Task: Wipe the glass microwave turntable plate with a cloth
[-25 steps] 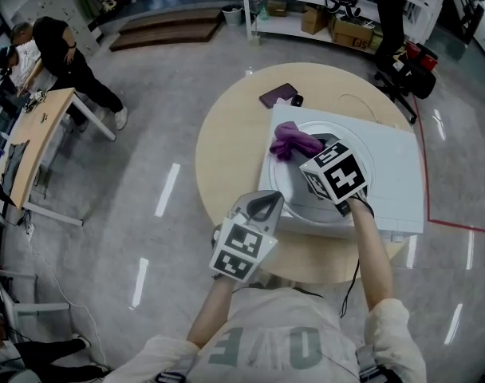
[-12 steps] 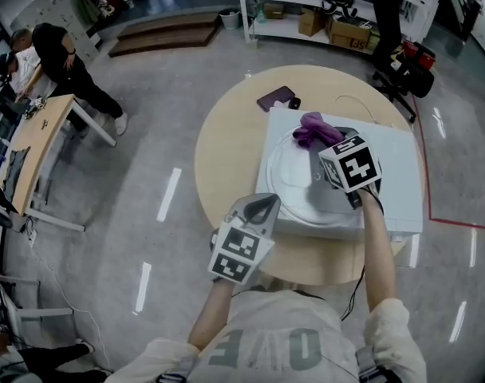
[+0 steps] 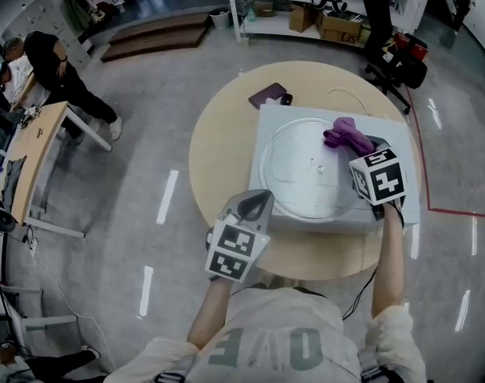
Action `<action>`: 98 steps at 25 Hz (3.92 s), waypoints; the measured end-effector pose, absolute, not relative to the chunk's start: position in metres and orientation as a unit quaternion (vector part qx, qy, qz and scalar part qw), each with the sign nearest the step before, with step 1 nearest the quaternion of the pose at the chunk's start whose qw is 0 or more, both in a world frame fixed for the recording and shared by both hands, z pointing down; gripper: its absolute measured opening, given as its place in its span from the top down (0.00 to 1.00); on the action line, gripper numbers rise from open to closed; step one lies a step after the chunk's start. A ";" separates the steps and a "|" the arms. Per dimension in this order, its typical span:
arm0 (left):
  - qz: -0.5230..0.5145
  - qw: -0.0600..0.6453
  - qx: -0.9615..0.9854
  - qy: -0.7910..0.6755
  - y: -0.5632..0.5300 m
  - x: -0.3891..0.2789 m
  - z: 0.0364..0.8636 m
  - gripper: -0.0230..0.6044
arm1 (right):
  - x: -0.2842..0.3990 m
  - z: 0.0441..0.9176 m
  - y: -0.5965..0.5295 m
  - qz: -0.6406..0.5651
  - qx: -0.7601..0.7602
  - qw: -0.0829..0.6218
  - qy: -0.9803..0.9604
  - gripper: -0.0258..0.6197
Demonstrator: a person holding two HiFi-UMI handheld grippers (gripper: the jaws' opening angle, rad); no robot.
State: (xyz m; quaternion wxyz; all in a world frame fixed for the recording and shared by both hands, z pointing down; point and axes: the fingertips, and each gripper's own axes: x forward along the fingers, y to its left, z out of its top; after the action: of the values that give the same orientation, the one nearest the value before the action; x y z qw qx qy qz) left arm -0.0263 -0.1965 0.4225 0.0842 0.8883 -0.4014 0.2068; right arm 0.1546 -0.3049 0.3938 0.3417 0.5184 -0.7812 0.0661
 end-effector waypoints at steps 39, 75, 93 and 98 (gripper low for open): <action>0.209 0.068 0.885 -0.410 -0.195 -0.024 0.424 0.96 | 0.002 0.410 -0.167 0.048 0.311 0.375 -0.872 0.88; 0.202 0.075 0.886 -0.410 -0.198 -0.024 0.424 0.96 | 0.010 0.393 -0.322 0.004 0.390 0.378 -0.840 0.88; 0.202 0.075 0.887 -0.408 -0.197 -0.024 0.424 0.96 | -0.024 0.411 -0.216 0.017 0.270 0.373 -0.887 0.88; 0.202 0.075 0.888 -0.407 -0.198 -0.025 0.424 0.96 | -0.028 0.413 -0.213 0.017 0.265 0.369 -0.891 0.88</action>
State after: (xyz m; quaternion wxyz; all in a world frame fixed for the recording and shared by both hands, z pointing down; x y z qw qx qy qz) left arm -0.0248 -0.1976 0.4240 0.0747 0.8876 -0.4071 0.2021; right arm -0.0277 -0.2128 0.4135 0.3689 0.2654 -0.8906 0.0173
